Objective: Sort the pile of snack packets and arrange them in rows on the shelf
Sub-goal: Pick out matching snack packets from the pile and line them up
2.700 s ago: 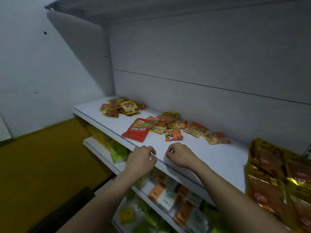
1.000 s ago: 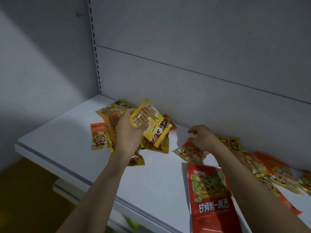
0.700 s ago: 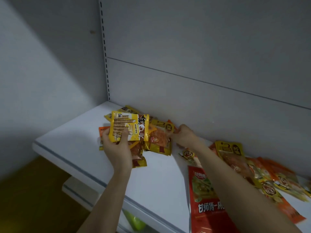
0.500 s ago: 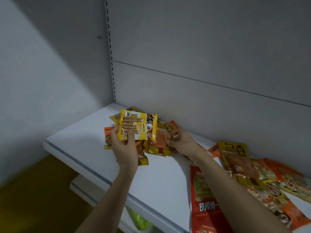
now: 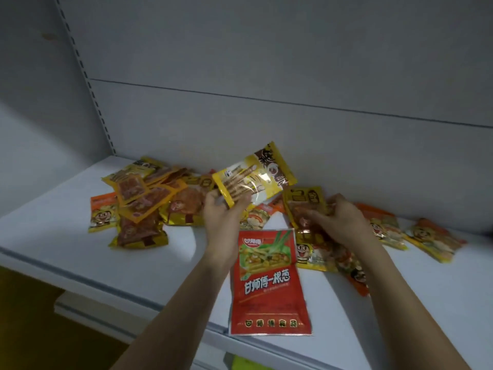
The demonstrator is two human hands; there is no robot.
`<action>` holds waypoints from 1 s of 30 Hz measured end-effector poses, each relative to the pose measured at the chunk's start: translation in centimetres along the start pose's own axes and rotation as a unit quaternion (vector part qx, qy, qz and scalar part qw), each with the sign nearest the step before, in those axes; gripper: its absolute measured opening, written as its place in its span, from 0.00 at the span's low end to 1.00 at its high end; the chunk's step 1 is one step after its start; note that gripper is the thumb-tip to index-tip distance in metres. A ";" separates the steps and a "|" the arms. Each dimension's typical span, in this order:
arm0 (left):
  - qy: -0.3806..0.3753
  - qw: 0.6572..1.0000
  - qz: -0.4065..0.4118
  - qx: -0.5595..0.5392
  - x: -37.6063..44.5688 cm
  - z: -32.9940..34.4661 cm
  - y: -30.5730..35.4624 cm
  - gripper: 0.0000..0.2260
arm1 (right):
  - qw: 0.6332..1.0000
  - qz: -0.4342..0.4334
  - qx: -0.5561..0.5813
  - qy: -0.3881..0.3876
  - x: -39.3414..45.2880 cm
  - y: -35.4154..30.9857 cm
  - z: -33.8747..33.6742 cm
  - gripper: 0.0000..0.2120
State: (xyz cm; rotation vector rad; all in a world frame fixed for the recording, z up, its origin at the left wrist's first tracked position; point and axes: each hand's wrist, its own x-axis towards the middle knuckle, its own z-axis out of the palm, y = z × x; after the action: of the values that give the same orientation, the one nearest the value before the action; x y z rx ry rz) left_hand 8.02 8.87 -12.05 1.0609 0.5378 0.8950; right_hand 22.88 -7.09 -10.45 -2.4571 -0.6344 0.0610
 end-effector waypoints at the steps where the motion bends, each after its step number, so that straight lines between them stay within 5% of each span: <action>1: -0.014 1.000 -0.009 0.002 -0.3 0.5 -0.7 0.18 | 1.000 -0.008 -0.005 -0.019 -0.3 0.1 0.2 0.23; 4: -0.044 0.998 -0.031 0.037 -0.9 0.8 -2.6 0.23 | 0.992 -0.008 0.119 -0.050 -0.3 0.3 1.1 0.20; 7: -0.029 0.995 -0.053 0.079 -0.3 0.0 -3.4 0.17 | 0.970 -0.028 0.238 -0.027 0.1 0.6 0.6 0.10; 10: 0.026 0.990 -0.006 0.139 0.3 -0.6 -3.2 0.18 | 0.991 0.000 0.136 -0.006 -0.6 1.6 -1.1 0.09; 12: 0.059 0.991 0.016 0.116 0.3 -0.8 -2.9 0.18 | 0.993 0.010 0.095 -0.070 -1.5 1.6 -1.9 0.03; 15: 0.083 0.992 0.033 0.085 0.0 -0.7 -2.4 0.14 | 0.985 -0.007 0.026 -0.171 -3.2 -0.1 -1.7 0.16; 19: 0.081 0.985 0.073 0.132 -0.5 -0.7 -1.8 0.08 | 0.982 0.000 0.067 -0.177 -3.0 -0.6 -0.7 0.19; 23: 0.076 0.989 0.064 0.107 -0.9 -1.1 -1.6 0.13 | 0.979 -0.013 0.191 -0.063 -1.7 0.7 -2.4 0.07; 30: 0.027 0.993 0.048 0.109 -1.4 -0.8 -1.7 0.17 | 0.884 -0.055 0.426 0.187 -2.2 0.5 -3.5 0.15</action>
State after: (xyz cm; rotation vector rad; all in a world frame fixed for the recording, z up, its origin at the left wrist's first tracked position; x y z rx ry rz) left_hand 7.28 7.78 -13.96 1.2713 0.6448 0.9684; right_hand 21.83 -10.36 -8.06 -1.5169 -0.4384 -0.1498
